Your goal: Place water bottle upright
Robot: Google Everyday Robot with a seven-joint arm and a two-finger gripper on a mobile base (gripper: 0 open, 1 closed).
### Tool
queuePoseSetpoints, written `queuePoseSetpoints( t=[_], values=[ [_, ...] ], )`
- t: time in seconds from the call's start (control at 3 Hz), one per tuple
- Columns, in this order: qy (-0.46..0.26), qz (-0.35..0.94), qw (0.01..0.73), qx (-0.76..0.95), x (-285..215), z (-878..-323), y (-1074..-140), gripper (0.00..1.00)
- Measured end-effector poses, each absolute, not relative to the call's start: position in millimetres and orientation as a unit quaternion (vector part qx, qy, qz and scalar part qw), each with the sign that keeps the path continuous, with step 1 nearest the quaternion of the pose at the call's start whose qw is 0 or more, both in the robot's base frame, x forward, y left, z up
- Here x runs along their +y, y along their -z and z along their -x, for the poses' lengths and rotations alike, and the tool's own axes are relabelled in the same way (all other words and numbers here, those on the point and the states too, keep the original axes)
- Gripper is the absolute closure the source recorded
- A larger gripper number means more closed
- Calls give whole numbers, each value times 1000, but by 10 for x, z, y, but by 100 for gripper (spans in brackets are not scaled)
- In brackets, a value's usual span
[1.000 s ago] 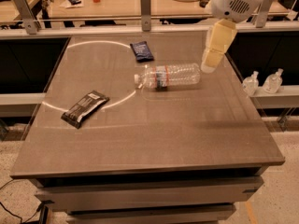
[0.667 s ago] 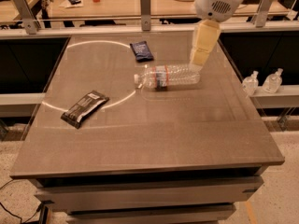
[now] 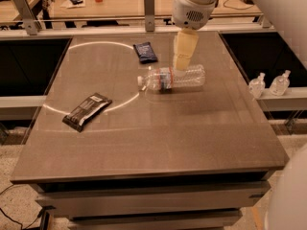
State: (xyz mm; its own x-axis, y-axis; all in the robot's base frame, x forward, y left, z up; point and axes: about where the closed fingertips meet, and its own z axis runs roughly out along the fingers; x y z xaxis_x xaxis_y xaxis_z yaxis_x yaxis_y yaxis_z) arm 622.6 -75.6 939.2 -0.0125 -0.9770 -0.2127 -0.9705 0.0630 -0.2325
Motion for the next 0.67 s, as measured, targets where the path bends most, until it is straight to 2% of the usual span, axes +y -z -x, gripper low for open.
queuePoseSetpoints(
  t=[0.67],
  values=[
    [-32,683,125,719,-565,-6316,-8895,0]
  ],
)
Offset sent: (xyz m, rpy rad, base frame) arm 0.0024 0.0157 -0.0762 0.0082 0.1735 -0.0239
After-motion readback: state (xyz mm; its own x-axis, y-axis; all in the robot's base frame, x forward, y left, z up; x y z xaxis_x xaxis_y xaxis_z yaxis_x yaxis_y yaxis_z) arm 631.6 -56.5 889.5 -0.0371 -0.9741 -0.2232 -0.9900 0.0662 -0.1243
